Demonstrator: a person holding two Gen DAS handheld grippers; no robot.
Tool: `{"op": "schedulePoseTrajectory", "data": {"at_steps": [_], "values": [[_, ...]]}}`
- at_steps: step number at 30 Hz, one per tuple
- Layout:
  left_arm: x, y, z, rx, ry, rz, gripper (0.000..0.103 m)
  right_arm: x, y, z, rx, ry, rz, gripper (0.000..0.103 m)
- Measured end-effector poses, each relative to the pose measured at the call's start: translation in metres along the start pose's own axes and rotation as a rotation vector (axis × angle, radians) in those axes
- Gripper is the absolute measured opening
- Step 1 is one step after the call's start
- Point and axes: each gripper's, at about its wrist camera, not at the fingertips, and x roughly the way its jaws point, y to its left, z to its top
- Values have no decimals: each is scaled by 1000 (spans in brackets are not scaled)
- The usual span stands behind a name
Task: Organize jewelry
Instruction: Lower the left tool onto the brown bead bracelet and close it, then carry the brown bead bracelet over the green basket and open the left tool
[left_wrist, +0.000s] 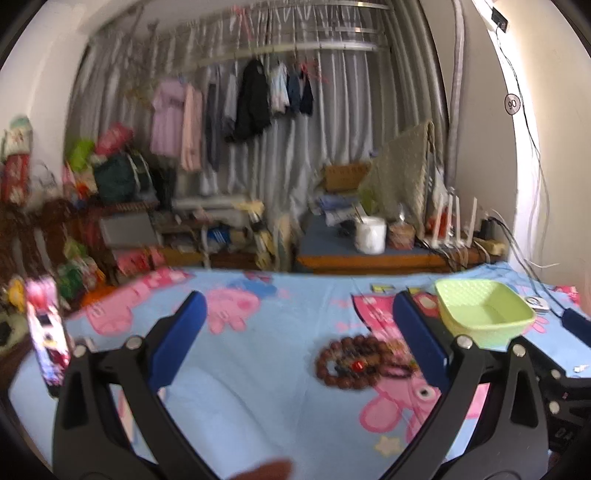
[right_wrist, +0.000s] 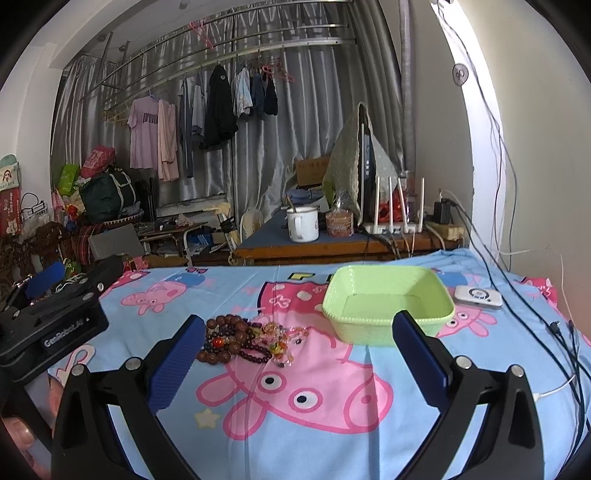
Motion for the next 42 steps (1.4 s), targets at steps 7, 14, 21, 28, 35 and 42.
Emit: {"op": "schedulePoseTrajectory", "data": {"at_steps": [7, 14, 21, 28, 35, 42], "values": [[34, 36, -24, -175, 256, -228, 97, 19, 1, -6, -24, 65, 61, 72], [91, 43, -31, -154, 437, -326, 86, 86, 7, -10, -57, 307, 240, 13], [166, 34, -41, -128, 634, -380, 54, 153, 21, -1, -49, 447, 328, 1], [197, 28, -54, -150, 709, -416, 15, 190, 31, -7, -66, 537, 360, 0], [160, 20, -27, -136, 583, -437, 13, 150, 21, 18, -70, 391, 377, 0], [156, -40, 22, -61, 478, -513, 13, 127, -33, 61, 2, 249, 313, 0]]}}
